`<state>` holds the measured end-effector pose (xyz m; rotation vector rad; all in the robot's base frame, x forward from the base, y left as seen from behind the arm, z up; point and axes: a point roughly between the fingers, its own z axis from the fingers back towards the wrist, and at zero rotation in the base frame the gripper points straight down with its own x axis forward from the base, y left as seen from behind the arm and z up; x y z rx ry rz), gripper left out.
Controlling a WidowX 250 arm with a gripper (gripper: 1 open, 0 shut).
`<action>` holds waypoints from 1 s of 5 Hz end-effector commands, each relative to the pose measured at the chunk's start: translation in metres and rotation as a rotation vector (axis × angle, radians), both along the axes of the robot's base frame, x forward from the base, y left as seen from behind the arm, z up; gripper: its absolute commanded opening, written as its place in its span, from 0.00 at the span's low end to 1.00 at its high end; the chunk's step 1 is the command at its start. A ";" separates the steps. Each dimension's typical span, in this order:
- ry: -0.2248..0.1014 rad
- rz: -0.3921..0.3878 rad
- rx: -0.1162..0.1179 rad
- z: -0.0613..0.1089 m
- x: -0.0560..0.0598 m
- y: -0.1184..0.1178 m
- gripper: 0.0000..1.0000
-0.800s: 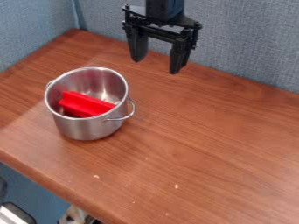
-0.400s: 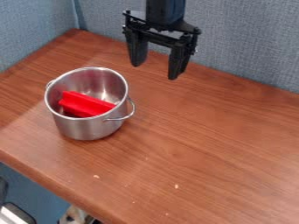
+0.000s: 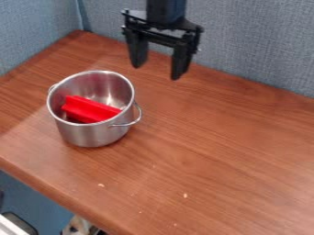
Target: Move the red object from the metal pot to the table
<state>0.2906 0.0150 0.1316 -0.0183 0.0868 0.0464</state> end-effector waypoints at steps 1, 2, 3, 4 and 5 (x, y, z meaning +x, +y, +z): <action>-0.067 0.054 0.009 0.018 0.001 0.012 1.00; -0.073 -0.034 0.008 0.024 0.005 0.020 1.00; -0.079 -0.126 0.006 0.029 0.011 0.024 1.00; -0.090 -0.199 0.001 0.023 0.013 0.010 1.00; -0.091 -0.257 -0.006 0.017 0.008 0.003 1.00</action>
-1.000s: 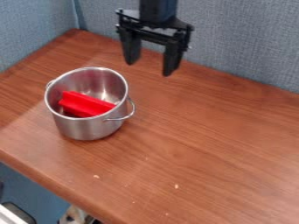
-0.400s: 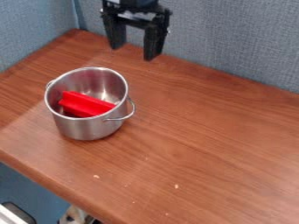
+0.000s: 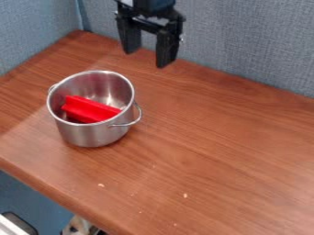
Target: Move the red object from the metal pot to the table
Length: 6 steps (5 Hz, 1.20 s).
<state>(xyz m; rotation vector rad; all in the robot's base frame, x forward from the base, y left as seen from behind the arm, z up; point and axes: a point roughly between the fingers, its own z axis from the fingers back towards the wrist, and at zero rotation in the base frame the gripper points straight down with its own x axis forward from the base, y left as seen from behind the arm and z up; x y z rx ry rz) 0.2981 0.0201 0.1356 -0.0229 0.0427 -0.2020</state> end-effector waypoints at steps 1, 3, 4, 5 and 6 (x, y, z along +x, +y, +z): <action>-0.063 0.046 -0.012 0.005 0.006 -0.026 1.00; -0.053 0.139 0.000 -0.003 0.008 -0.039 1.00; -0.044 0.195 0.008 0.007 0.004 -0.036 1.00; -0.046 0.248 0.010 0.018 0.001 -0.034 1.00; -0.056 0.269 0.007 0.016 0.004 -0.023 1.00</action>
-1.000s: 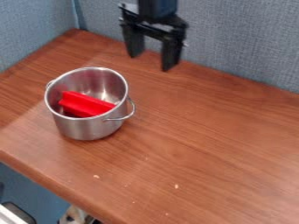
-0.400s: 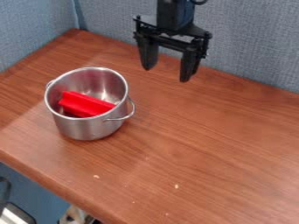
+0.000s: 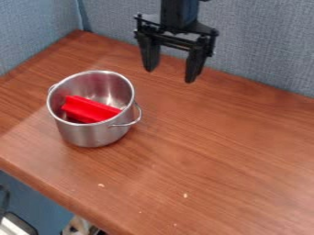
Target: Move the red object from the metal pot to the table
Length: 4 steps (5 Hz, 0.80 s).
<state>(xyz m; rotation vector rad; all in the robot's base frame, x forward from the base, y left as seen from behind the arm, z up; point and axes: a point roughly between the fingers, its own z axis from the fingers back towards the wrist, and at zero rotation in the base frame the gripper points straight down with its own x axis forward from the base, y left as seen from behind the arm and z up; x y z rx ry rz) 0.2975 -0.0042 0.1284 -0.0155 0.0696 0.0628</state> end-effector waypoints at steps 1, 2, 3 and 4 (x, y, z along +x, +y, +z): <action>-0.099 0.022 0.000 0.022 0.007 0.012 1.00; -0.103 0.034 0.001 0.025 0.006 0.012 1.00; -0.107 0.036 0.006 0.031 0.002 0.007 1.00; -0.113 -0.035 0.011 0.031 0.001 0.007 1.00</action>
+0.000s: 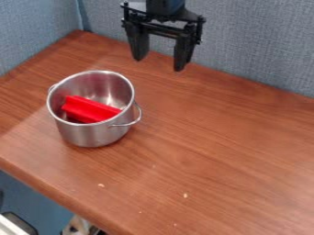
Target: Move the red object from the metal pot to the table
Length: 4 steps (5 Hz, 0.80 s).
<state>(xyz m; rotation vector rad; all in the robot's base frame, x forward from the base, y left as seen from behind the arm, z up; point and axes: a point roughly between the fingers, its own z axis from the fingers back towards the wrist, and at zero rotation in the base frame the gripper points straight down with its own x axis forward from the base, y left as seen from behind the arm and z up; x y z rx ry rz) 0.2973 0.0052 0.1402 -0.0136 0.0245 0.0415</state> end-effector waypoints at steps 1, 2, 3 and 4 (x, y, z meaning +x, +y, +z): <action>-0.062 -0.061 0.013 0.017 0.001 -0.001 1.00; -0.044 -0.039 0.014 0.005 -0.001 -0.010 1.00; -0.047 0.183 0.003 0.017 -0.010 0.029 1.00; -0.085 0.433 0.012 0.029 -0.023 0.072 1.00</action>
